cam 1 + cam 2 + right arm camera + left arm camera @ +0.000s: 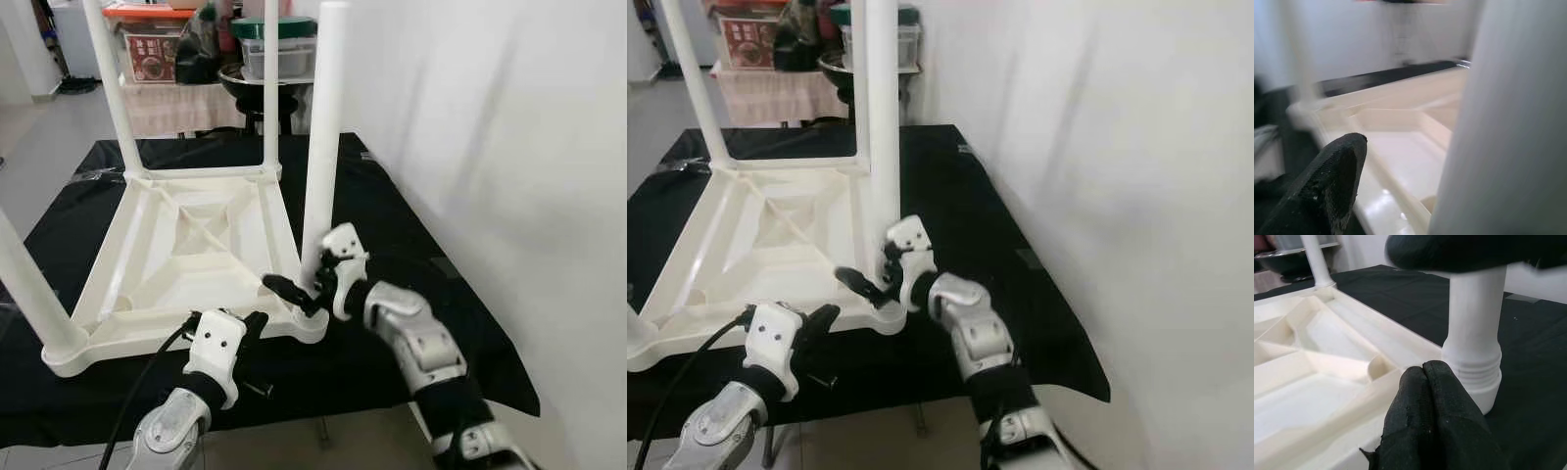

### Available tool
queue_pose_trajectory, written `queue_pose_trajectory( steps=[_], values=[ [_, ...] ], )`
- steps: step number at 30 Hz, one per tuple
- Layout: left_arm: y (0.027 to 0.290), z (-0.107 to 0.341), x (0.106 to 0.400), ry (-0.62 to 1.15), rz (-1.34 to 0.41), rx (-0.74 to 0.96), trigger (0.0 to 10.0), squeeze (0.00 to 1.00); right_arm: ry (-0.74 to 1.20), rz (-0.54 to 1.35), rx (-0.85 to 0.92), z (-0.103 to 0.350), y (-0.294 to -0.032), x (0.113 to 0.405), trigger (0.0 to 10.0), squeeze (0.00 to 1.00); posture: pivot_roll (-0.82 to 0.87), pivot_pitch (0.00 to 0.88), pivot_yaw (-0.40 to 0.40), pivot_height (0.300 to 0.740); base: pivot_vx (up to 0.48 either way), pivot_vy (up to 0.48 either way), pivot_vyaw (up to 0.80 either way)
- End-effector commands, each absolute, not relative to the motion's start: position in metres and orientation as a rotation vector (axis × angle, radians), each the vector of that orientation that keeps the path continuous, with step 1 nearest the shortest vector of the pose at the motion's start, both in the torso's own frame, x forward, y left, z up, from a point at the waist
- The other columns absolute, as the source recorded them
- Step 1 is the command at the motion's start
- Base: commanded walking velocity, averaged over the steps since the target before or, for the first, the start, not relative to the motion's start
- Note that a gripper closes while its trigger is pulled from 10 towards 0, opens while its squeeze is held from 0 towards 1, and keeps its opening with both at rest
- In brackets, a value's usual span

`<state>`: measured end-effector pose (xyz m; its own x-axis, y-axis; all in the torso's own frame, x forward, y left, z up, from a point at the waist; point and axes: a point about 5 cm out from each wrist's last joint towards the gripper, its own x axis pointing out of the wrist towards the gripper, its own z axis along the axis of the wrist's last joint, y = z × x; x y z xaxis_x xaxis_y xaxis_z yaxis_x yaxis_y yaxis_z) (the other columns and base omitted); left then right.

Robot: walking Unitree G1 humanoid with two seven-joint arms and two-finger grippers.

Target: Building children table

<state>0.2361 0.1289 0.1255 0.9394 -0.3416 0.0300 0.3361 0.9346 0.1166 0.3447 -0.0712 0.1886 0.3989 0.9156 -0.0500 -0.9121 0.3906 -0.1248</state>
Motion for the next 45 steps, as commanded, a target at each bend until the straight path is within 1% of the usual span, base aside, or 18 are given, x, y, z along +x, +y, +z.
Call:
queue_pose_trajectory(
  steps=[1, 3, 4, 11, 12, 14, 15, 17, 18, 27, 28, 30, 36, 40, 41, 42, 43, 45],
  values=[
    [0.13, 0.121, 0.236, -0.036, -0.349, 0.119, 10.0, 0.0, -0.03, 1.272, -0.139, 0.187, -0.07, 0.346, 10.0, 0.0, 0.04, 0.0, -0.063, 0.74, 0.0, 0.0, 0.0],
    [0.13, 0.121, 0.236, -0.036, -0.349, 0.12, 10.0, 0.0, -0.019, 1.309, -0.144, 0.188, -0.07, 0.348, 10.0, 0.0, 0.04, 0.0, -0.061, 0.74, 0.0, 0.0, 0.0],
    [0.13, 0.12, 0.236, -0.033, -0.352, 0.118, 0.0, 0.0, -0.008, 1.345, -0.158, 0.189, -0.071, 0.35, 10.0, 0.0, 0.05, 0.0, -0.06, 0.74, 0.0, 0.0, 0.0],
    [0.129, 0.117, 0.222, 0.007, -0.365, 0.107, 0.0, 0.0, 0.116, 1.426, -0.156, 0.184, -0.08, 0.359, 10.0, 0.0, 0.08, 0.0, -0.054, 0.74, 0.0, 0.0, 0.0],
    [0.128, 0.116, 0.219, 0.011, -0.371, 0.106, 0.0, 0.0, 0.126, 1.432, -0.141, 0.183, -0.082, 0.359, 0.0, 0.0, 0.08, 0.0, -0.056, 0.74, 0.0, 0.0, 0.0],
    [0.128, 0.116, 0.217, 0.014, -0.373, 0.105, 0.0, 0.0, 0.132, 1.435, -0.131, 0.182, -0.083, 0.359, 0.0, 0.0, 0.08, 0.0, -0.056, 0.74, 0.0, 0.0, 0.0],
    [0.128, 0.115, 0.216, 0.007, -0.365, 0.097, 9.0, 0.0, 0.132, 1.462, -0.12, 0.181, -0.087, 0.36, 0.0, 0.0, 0.08, 0.0, -0.057, 0.74, 0.0, 0.0, 0.0],
    [0.128, 0.116, 0.216, -0.002, -0.351, 0.088, 9.0, 0.0, 0.128, 1.476, -0.117, 0.181, -0.089, 0.36, 0.0, 0.0, 0.08, 0.0, -0.057, 0.74, 0.0, 0.0, 0.0],
    [0.128, 0.116, 0.217, -0.01, -0.356, 0.09, 10.0, 0.0, 0.126, 1.46, -0.11, 0.179, -0.09, 0.36, 0.0, 0.0, 0.08, 0.0, -0.061, 0.74, 0.0, 0.0, 0.0],
    [0.123, 0.12, 0.218, -0.029, -0.405, 0.09, 10.0, 0.0, 0.148, 1.219, -0.094, 0.16, -0.097, 0.363, 0.0, 0.0, 0.08, 0.0, -0.076, 0.74, 0.0, 0.0, 0.0],
    [0.124, 0.121, 0.217, -0.031, -0.425, 0.081, 10.0, 0.0, 0.209, 0.91, -0.077, 0.143, -0.094, 0.363, 0.0, 0.0, 0.07, 0.0, -0.081, 0.74, 0.0, 0.0, 0.0],
    [0.125, 0.122, 0.216, -0.035, -0.461, 0.058, 10.0, 0.0, 0.28, 0.632, -0.057, 0.121, -0.088, 0.338, 0.0, 0.0, 0.06, 0.0, -0.065, 0.74, 0.0, 0.0, 0.0],
    [0.125, 0.123, 0.217, -0.036, -0.489, 0.048, 10.0, 0.0, 0.26, 0.565, -0.068, 0.12, -0.084, 0.327, 0.0, 0.0, 0.03, 0.0, -0.045, 0.74, 0.0, 0.0, 0.0],
    [0.123, 0.123, 0.221, -0.034, -0.531, 0.042, 10.0, 0.0, 0.242, 0.517, -0.115, 0.125, -0.084, 0.341, 0.0, 0.0, 0.04, 0.0, -0.051, 0.74, 0.0, 0.0, 0.0],
    [0.122, 0.123, 0.222, -0.036, -0.532, 0.037, 10.0, 0.0, 0.232, 0.507, -0.134, 0.128, -0.084, 0.344, 9.6, 0.0, 0.04, 0.0, -0.054, 0.74, 0.0, 0.0, 0.0],
    [0.122, 0.123, 0.222, -0.036, -0.532, 0.037, 10.0, 0.0, 0.232, 0.507, -0.134, 0.128, -0.084, 0.344, 9.6, 0.0, 0.04, 0.0, -0.054, 0.74, 0.0, 0.0, 0.0],
    [0.122, 0.123, 0.223, -0.041, -0.525, 0.032, 10.0, 0.0, 0.226, 0.557, -0.144, 0.13, -0.081, 0.345, 10.0, 0.11, 0.05, 0.0, -0.061, 0.74, 0.0, 0.0, 0.0],
    [0.122, 0.123, 0.223, -0.041, -0.525, 0.032, 10.0, 0.0, 0.226, 0.557, -0.144, 0.13, -0.081, 0.345, 10.0, 0.11, 0.05, 0.0, -0.061, 0.74, 0.0, 0.0, 0.0]
  ],
)
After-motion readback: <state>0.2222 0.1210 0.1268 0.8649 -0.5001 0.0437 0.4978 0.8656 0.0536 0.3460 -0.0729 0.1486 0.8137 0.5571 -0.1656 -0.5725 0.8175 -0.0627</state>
